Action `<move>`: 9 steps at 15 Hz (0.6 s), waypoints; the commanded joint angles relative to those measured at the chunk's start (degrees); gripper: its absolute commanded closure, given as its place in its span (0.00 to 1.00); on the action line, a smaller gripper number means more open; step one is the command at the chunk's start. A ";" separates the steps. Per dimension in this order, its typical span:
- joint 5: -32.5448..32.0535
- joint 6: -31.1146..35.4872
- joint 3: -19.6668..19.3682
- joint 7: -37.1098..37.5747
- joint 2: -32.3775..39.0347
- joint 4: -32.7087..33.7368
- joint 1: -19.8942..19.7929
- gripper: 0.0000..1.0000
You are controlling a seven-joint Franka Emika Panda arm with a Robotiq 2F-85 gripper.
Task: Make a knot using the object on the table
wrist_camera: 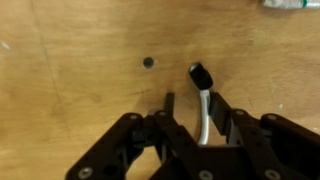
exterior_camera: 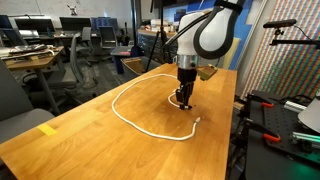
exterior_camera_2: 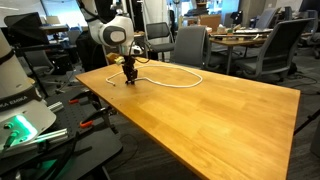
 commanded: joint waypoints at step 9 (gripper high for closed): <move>-13.33 -18.56 3.67 8.01 -26.06 -13.75 3.99 0.00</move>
